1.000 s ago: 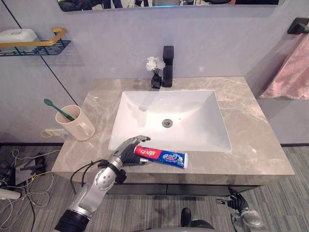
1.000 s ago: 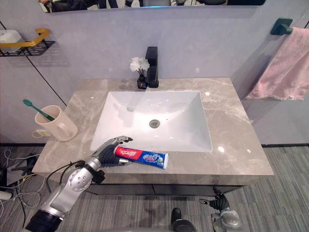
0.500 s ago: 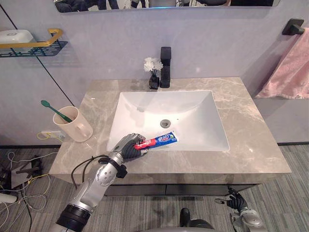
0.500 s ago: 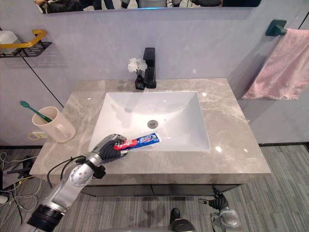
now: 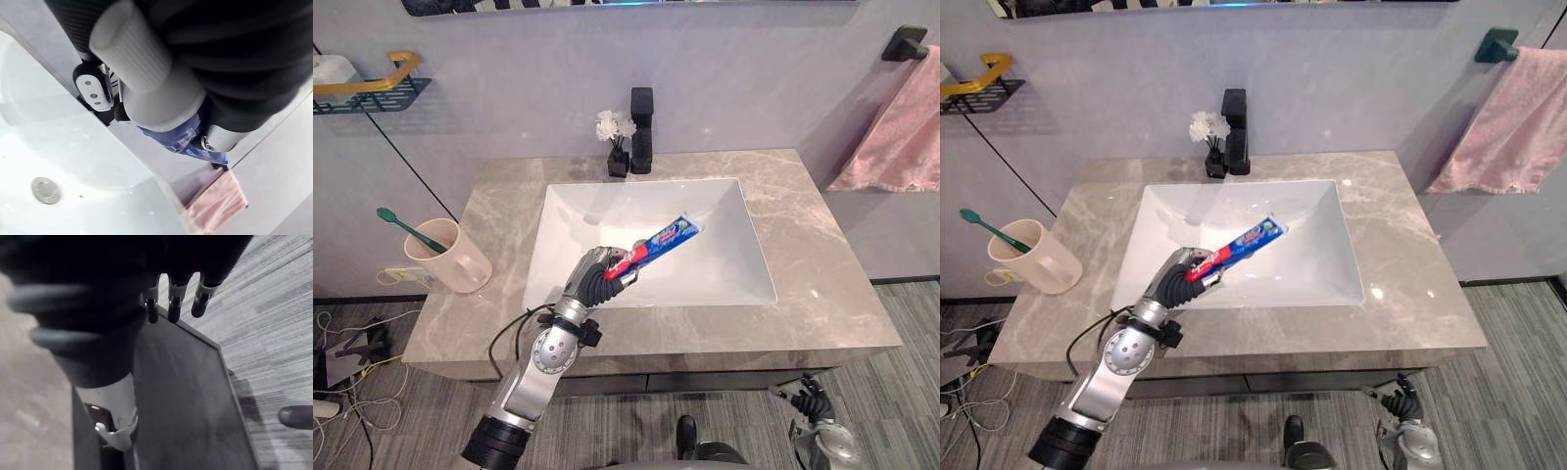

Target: Organize washtable

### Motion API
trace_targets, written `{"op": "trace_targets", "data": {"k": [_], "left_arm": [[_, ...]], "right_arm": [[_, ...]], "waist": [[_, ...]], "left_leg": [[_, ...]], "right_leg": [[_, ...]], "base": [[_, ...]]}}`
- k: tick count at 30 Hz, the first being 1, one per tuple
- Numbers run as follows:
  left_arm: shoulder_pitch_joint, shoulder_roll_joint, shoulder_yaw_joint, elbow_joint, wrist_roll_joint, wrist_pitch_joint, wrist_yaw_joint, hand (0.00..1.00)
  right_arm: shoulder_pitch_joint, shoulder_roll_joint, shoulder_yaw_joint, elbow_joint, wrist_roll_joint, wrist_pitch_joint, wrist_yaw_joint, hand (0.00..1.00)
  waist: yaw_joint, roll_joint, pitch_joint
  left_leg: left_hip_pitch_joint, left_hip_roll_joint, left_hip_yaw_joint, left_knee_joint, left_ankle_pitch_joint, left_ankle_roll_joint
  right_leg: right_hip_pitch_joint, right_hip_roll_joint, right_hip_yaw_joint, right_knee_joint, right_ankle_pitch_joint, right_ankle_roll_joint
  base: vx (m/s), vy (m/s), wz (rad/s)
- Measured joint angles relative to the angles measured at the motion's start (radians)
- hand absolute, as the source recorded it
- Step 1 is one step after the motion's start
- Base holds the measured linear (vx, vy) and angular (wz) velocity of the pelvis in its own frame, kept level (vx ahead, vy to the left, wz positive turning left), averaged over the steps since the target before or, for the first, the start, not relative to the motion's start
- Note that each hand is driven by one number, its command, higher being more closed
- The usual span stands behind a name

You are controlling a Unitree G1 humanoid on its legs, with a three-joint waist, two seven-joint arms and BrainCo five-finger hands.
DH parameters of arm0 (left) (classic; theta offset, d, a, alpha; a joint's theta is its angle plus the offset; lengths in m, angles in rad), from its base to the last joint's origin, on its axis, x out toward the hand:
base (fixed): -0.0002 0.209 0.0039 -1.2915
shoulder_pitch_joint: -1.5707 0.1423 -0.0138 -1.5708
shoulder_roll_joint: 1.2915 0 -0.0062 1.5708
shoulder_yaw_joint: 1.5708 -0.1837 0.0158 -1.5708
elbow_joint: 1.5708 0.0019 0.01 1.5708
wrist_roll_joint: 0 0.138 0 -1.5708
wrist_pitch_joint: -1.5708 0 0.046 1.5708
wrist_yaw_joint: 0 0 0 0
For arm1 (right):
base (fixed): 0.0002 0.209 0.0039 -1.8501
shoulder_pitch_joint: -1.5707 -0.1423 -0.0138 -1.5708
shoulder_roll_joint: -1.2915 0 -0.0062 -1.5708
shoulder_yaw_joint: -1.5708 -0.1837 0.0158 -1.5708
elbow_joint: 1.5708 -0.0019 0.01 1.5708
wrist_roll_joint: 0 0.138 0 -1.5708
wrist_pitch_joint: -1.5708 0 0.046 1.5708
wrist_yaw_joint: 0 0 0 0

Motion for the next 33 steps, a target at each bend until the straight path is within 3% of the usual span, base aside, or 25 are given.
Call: {"op": "trace_targets", "data": {"k": [6,13,19,21,23,27,32,33], "left_arm": [[-0.017,-0.051,0.044,-0.066,-0.056,0.000,0.025,1.00],[-0.001,-0.051,0.082,-0.114,-0.087,0.000,0.037,1.00],[0.014,-0.057,0.081,-0.114,-0.108,-0.001,0.015,1.00],[0.017,-0.058,0.080,-0.114,-0.114,-0.001,0.009,1.00],[0.017,-0.057,0.073,-0.114,-0.137,-0.001,-0.006,1.00],[0.016,-0.050,0.033,-0.114,-0.163,-0.002,-0.006,1.00],[0.011,-0.048,-0.020,-0.114,-0.183,-0.006,-0.005,1.00],[0.004,-0.043,-0.037,-0.114,-0.184,-0.005,-0.003,1.00]], "right_arm": [[0.055,0.002,-0.170,-0.253,0.100,-0.006,-0.035,0.00],[0.141,-0.010,-0.292,-0.668,0.184,-0.035,0.000,0.00],[0.063,-0.115,-0.308,-0.798,0.251,-0.072,0.042,0.00],[0.001,-0.172,-0.285,-0.828,0.279,-0.087,0.058,0.00],[-0.099,-0.281,-0.212,-0.838,0.332,-0.121,0.073,0.00],[-0.263,-0.402,-0.049,-0.837,0.452,-0.161,0.104,0.00],[-0.389,-0.430,0.148,-0.837,0.591,-0.174,0.141,0.00],[-0.402,-0.427,0.235,-0.837,0.619,-0.174,0.141,0.00]], "waist": [[-0.004,-0.001,0.000],[-0.011,-0.010,-0.016],[-0.026,-0.012,-0.038],[-0.024,-0.012,-0.039],[-0.017,-0.012,-0.041],[0.004,-0.011,-0.053],[0.040,-0.006,-0.059],[0.054,-0.003,-0.065]], "left_leg": [[-0.002,0.002,0.042,0.024,-0.010,0.009],[-0.028,0.017,0.077,0.067,-0.038,0.001],[-0.033,0.019,0.092,0.071,-0.036,0.003],[-0.032,0.018,0.099,0.073,-0.037,0.002],[-0.032,0.015,0.100,0.075,-0.038,0.003],[-0.036,0.015,0.093,0.086,-0.039,0.004],[-0.051,0.013,0.065,0.097,-0.038,0.005],[-0.055,0.013,0.054,0.099,-0.038,0.005]], "right_leg": [[-0.005,0.007,0.035,-0.001,0.012,-0.001],[-0.024,0.023,0.062,-0.001,0.011,0.002],[-0.037,0.028,0.078,0.000,0.018,-0.003],[-0.041,0.029,0.089,0.002,0.026,-0.007],[-0.041,0.027,0.091,0.004,0.030,-0.005],[-0.039,0.024,0.083,0.004,0.031,-0.005],[-0.032,0.017,0.056,0.002,0.031,-0.005],[-0.032,0.014,0.046,0.001,0.031,-0.005]], "base": [[-0.05,0.004,-0.18],[-0.05,-0.012,-0.16],[0.01,0.005,-0.09],[0.01,0.038,-0.15],[0.00,0.031,-0.06],[0.00,0.010,0.08],[-0.02,0.014,0.19],[-0.01,0.015,0.14]]}}
